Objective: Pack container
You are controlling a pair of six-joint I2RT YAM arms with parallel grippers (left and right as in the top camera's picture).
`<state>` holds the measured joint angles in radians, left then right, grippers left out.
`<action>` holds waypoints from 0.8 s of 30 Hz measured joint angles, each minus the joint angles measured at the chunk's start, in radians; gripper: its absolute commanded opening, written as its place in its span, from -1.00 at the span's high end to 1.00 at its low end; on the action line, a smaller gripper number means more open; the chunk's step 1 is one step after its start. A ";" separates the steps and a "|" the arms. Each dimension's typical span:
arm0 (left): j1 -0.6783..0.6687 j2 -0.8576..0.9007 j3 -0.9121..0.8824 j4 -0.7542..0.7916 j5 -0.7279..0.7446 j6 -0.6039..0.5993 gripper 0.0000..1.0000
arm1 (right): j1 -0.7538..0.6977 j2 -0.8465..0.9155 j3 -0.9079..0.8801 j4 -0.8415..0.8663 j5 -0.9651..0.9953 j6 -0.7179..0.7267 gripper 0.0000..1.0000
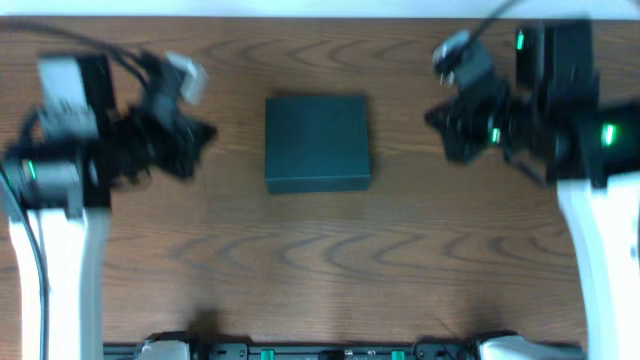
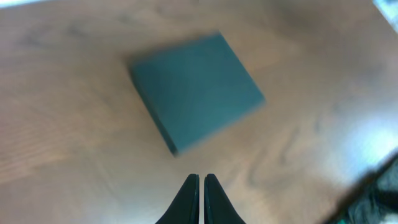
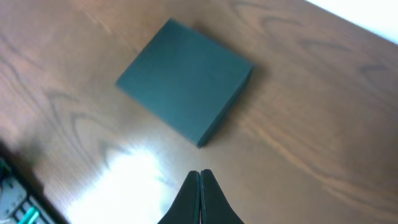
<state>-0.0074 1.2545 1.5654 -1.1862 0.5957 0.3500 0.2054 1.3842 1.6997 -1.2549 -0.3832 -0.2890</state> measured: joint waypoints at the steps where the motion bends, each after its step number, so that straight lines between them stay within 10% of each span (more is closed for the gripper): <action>1: -0.027 -0.045 -0.043 -0.018 -0.019 -0.003 0.88 | 0.014 -0.054 -0.077 0.019 -0.001 0.000 0.98; 5: -0.083 -0.229 -0.217 -0.042 -0.084 -0.014 0.88 | 0.069 -0.244 -0.314 0.033 -0.004 0.000 0.97; 7: -0.085 -0.300 -0.286 -0.031 -0.103 -0.024 0.82 | 0.090 -0.325 -0.404 0.029 -0.005 0.008 0.48; 8: -0.086 -0.332 -0.318 -0.021 -0.109 -0.032 0.43 | 0.098 -0.364 -0.444 0.029 -0.007 0.020 -0.45; 9: -0.086 -0.363 -0.344 -0.009 -0.114 -0.041 -0.91 | 0.102 -0.395 -0.478 0.029 -0.006 0.031 -0.99; 24: -0.086 -0.419 -0.383 -0.041 -0.151 -0.111 -0.91 | 0.104 -0.454 -0.555 0.028 -0.005 0.117 -0.98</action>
<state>-0.0937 0.8356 1.1828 -1.2270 0.4450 0.2386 0.3092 0.9302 1.1450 -1.2266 -0.3882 -0.1719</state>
